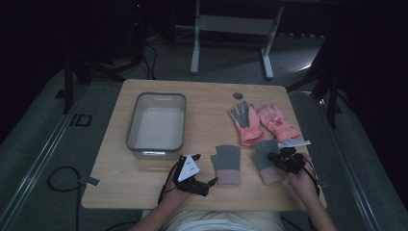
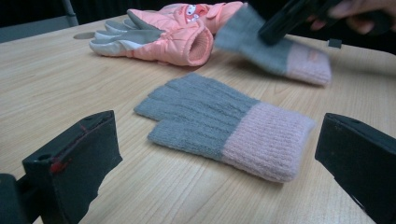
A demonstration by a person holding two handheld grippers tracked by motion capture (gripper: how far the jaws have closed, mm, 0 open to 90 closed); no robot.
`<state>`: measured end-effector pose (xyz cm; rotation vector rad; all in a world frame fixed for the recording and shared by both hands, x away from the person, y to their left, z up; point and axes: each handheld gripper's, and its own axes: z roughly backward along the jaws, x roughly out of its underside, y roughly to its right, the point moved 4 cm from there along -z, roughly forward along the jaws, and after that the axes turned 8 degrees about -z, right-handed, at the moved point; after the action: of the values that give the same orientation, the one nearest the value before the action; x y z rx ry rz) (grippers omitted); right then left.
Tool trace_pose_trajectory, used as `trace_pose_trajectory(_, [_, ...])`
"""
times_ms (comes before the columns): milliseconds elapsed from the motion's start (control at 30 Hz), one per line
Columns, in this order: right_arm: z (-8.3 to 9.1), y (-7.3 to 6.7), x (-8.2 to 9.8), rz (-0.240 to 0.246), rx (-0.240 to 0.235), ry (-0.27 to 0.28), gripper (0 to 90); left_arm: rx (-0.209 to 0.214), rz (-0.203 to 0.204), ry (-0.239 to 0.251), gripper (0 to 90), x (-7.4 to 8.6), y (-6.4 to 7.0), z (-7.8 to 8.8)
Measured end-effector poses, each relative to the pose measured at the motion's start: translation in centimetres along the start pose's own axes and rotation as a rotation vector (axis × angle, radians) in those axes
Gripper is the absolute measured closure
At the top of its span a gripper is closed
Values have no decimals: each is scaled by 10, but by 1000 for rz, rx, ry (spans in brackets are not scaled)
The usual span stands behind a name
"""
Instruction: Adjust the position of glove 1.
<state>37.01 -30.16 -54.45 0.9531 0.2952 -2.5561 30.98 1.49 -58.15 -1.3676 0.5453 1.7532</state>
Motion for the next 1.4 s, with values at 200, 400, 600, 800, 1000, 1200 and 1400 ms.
trace_pose_trajectory(200, [33,-21,-7,-144,51,72,851,-3,-2,0,0,0,0,0])
trace_pose_trajectory(400, [35,-26,-4,-239,86,101,850,-4,-4,1,0,0,0,0])
trace_pose_trajectory(600, [26,-25,5,-262,109,75,849,-5,-4,1,0,0,0,0])
trace_pose_trajectory(800, [13,-23,13,-281,109,52,848,-4,-3,1,0,0,0,0])
trace_pose_trajectory(1000, [-2,-16,20,-296,130,29,843,-1,-4,2,0,0,0,0])
trace_pose_trajectory(1200, [-13,-12,27,-314,145,6,807,2,-2,3,0,0,0,0])
trace_pose_trajectory(1400, [-10,-10,23,-276,147,25,723,3,-1,4,0,0,0,0])
